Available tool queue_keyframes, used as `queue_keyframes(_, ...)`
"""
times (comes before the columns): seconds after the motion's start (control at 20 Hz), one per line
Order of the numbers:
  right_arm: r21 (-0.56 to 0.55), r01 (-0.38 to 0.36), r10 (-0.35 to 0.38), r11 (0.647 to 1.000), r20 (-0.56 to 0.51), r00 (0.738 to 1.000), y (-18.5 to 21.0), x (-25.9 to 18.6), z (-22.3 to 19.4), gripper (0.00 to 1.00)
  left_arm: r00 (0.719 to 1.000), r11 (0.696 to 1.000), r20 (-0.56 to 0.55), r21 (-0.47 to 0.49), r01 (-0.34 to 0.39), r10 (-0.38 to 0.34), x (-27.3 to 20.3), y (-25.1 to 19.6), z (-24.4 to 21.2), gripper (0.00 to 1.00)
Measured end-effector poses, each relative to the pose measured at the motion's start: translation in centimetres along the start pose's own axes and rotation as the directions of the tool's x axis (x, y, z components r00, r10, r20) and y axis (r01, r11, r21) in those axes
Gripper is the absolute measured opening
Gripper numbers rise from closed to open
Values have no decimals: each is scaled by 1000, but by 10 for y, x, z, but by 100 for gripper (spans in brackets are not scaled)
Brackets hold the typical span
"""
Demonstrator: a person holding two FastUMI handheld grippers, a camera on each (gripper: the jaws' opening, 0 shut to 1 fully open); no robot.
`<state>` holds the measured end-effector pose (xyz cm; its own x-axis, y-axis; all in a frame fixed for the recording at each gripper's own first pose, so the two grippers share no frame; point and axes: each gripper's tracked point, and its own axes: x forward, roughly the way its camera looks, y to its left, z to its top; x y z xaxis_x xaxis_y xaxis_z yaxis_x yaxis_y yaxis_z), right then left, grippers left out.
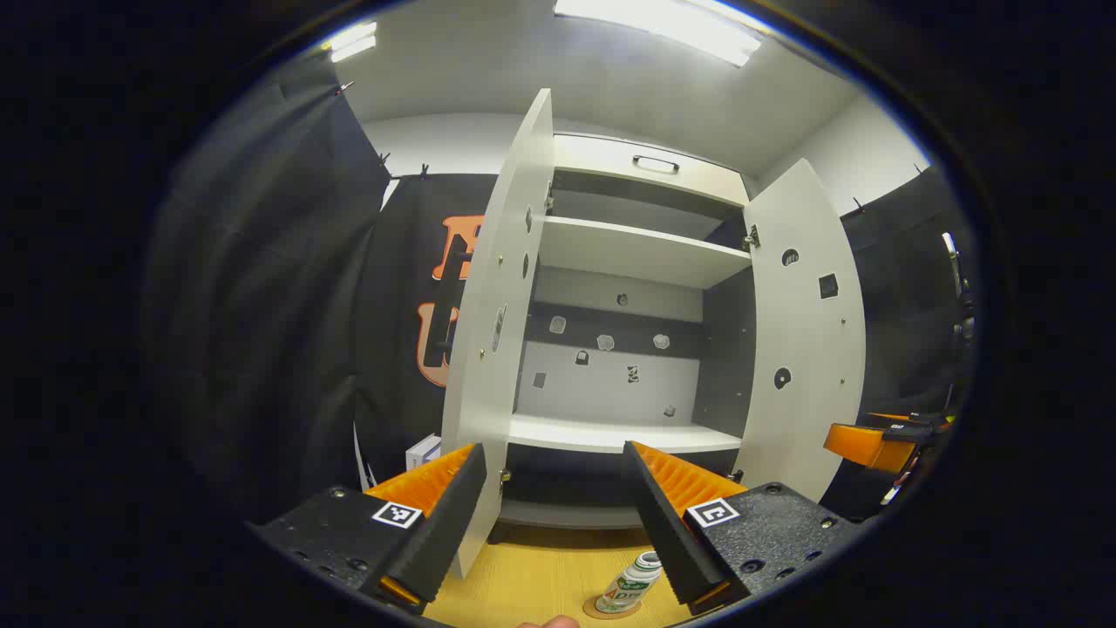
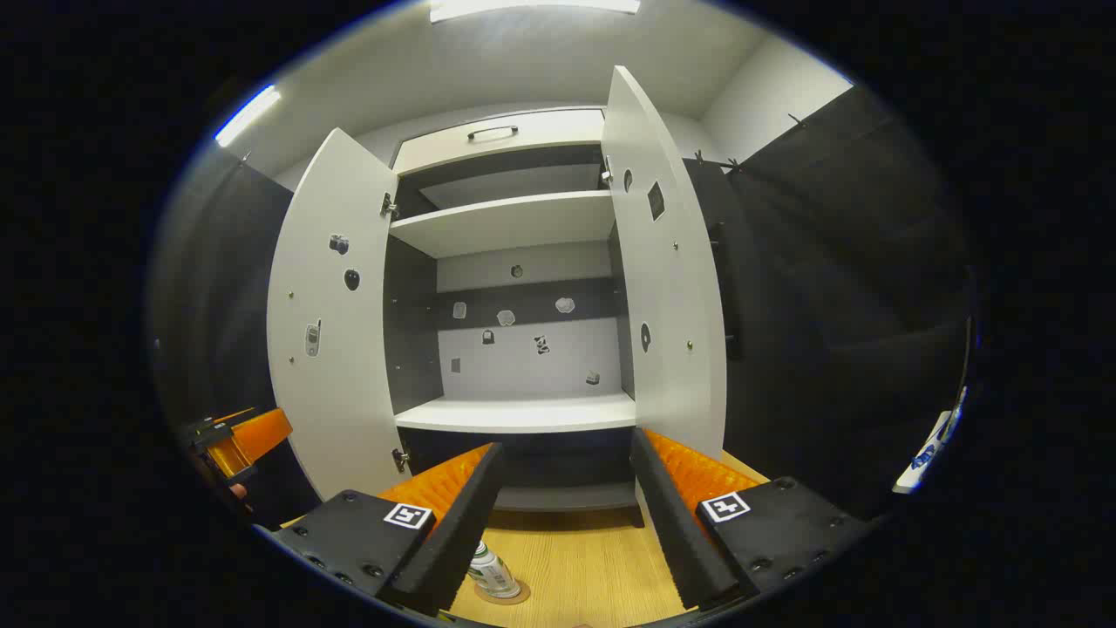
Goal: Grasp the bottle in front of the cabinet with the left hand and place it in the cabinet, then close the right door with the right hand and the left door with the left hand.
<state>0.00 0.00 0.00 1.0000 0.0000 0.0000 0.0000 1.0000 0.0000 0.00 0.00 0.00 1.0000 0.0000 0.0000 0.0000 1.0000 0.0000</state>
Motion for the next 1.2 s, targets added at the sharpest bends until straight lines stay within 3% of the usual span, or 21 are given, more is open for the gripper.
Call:
queue_keyframes(0.25, 2, -3, 3, 1000, 4, 1000, 1, -3, 2, 96, 1000, 1000, 10, -15, 8, -8, -4, -3, 3, 93)
queue_keyframes(0.85, 13, -1, 1, 1000, 3, 1000, 0, -8, -2, 96, 1000, 1000, 14, 7, -20, 20, -11, 5, 8, 98)
queue_keyframes(1.0, 17, 7, -7, 1000, -4, 1000, -3, -9, -4, 96, 1000, 1000, 1, -2, -11, 11, -10, 1, 3, 93)
queue_keyframes(1.2, 18, 18, -17, 1000, -8, 1000, -10, -12, -4, 96, 1000, 1000, 6, 11, 5, -5, -3, -6, 3, 95)
